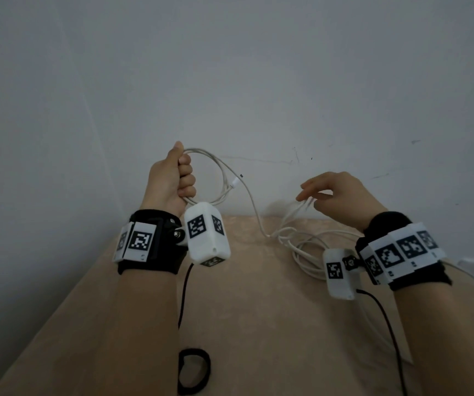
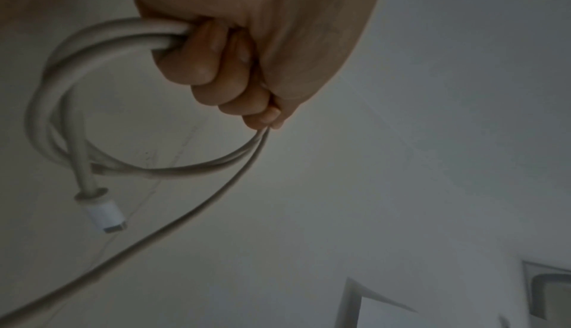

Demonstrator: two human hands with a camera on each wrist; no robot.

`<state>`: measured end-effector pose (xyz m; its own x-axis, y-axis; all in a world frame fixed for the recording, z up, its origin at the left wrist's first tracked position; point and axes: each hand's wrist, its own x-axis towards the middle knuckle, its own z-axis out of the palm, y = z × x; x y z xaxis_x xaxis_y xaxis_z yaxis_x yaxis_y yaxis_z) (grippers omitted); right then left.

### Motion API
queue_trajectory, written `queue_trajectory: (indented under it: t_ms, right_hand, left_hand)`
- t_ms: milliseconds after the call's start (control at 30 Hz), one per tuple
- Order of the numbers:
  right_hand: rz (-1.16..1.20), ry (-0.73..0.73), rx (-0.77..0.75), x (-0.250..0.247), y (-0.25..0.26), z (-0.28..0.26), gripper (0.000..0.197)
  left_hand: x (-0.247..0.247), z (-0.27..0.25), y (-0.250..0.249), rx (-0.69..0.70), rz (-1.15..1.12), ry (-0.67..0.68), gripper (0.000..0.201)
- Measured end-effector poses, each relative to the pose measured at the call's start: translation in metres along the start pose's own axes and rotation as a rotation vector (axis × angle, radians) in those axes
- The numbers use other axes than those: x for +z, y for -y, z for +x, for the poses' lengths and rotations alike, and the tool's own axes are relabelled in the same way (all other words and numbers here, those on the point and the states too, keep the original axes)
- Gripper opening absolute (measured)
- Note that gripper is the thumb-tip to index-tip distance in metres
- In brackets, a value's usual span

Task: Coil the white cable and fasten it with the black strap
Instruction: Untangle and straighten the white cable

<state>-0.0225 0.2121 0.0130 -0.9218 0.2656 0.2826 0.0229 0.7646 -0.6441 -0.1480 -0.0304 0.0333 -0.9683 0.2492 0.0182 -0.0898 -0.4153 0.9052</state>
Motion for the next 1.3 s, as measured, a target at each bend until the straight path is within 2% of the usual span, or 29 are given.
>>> queue_trajectory:
  t_ms: [100,233,367,500,600,667,800,900,967,1100,1200,1267,1300]
  right_hand:
    - [0.061,-0.069,-0.074,0.003,0.003,0.001,0.019]
    - [0.441,-0.139,-0.218,0.003,0.018,-0.001,0.022]
    - [0.762,-0.041,-0.302,0.010,0.028,-0.003,0.034]
    - [0.944,0.046,-0.291,0.016,0.030,-0.002,0.020]
    - [0.989,0.088,-0.293,0.016,0.028,-0.002,0.023]
    - [1.055,0.078,-0.270,0.012,0.025,-0.002,0.013]
    - [1.153,0.050,-0.263,-0.001,0.017,-0.002,0.020]
    - [1.090,0.048,-0.267,0.002,0.020,-0.002,0.014]
    - [0.984,0.058,-0.283,0.011,0.027,-0.001,0.024]
    - [0.836,0.060,-0.231,0.025,0.039,-0.001,0.021]
    - [0.651,-0.080,-0.109,0.027,0.042,-0.001,0.026]
    - [0.465,-0.185,-0.019,0.025,0.043,-0.001,0.030]
    - [0.396,-0.188,0.005,0.023,0.044,-0.001,0.030]
  left_hand:
    - [0.002,-0.001,0.001,-0.025,0.047,0.067,0.042]
    - [0.013,-0.008,0.005,-0.058,0.266,0.267,0.043]
    - [0.032,-0.015,0.017,-0.097,0.450,0.447,0.045]
    - [0.041,-0.018,0.028,-0.106,0.619,0.525,0.048]
    - [0.040,-0.018,0.028,-0.073,0.672,0.495,0.047]
    - [0.034,-0.014,0.023,-0.056,0.607,0.417,0.044]
    - [0.016,-0.009,0.005,-0.004,0.465,0.241,0.041]
    - [0.015,-0.012,-0.002,0.084,0.577,0.213,0.042]
    - [0.026,-0.017,0.000,0.118,0.674,0.297,0.043]
    - [0.049,-0.026,0.018,0.089,0.794,0.507,0.043]
    - [0.050,-0.024,0.024,0.036,0.757,0.575,0.040]
    - [0.047,-0.023,0.024,0.009,0.716,0.568,0.045]
    - [0.047,-0.022,0.025,-0.002,0.697,0.566,0.048]
